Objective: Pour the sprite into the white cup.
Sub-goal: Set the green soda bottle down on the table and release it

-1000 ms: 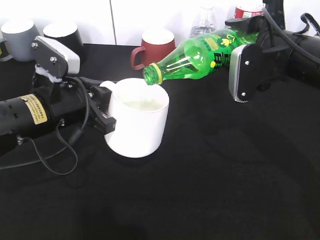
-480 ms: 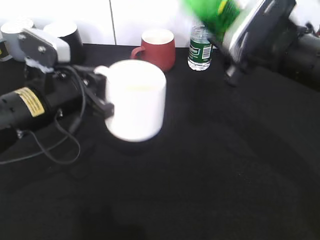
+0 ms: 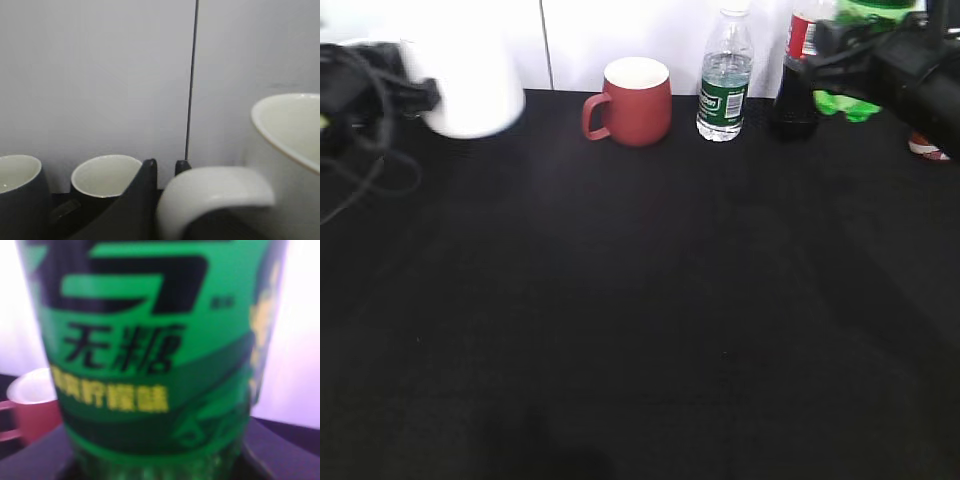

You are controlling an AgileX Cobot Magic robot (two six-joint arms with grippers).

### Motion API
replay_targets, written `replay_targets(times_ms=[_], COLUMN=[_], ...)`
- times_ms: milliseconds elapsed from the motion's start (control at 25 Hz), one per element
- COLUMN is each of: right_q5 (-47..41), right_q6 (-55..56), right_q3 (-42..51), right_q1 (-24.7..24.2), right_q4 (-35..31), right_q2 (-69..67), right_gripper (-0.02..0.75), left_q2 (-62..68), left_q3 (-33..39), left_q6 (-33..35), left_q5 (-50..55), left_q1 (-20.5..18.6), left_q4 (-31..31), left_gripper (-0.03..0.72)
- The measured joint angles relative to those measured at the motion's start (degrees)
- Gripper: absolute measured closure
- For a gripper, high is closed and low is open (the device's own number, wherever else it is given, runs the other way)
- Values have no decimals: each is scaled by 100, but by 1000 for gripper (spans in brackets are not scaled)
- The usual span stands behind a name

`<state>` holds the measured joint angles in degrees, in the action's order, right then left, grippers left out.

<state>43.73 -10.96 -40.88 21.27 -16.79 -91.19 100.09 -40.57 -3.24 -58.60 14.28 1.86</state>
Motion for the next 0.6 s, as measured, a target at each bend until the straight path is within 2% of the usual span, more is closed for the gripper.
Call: replay_targets(times_ms=[160,600], right_q5=[5,42], right_q6=[-251,-271], right_q3=[0,0], right_q1=[0,0], right_q4=[-556,-602], right_q2=[0,0], right_gripper=[352,352], left_q2=[1035,3031], left_q3=[-866,-3203], left_q6=[0,16], left_q5=[104,663], left_q1=[0,-4], left_q4=[31,81], left_gripper=[612,612])
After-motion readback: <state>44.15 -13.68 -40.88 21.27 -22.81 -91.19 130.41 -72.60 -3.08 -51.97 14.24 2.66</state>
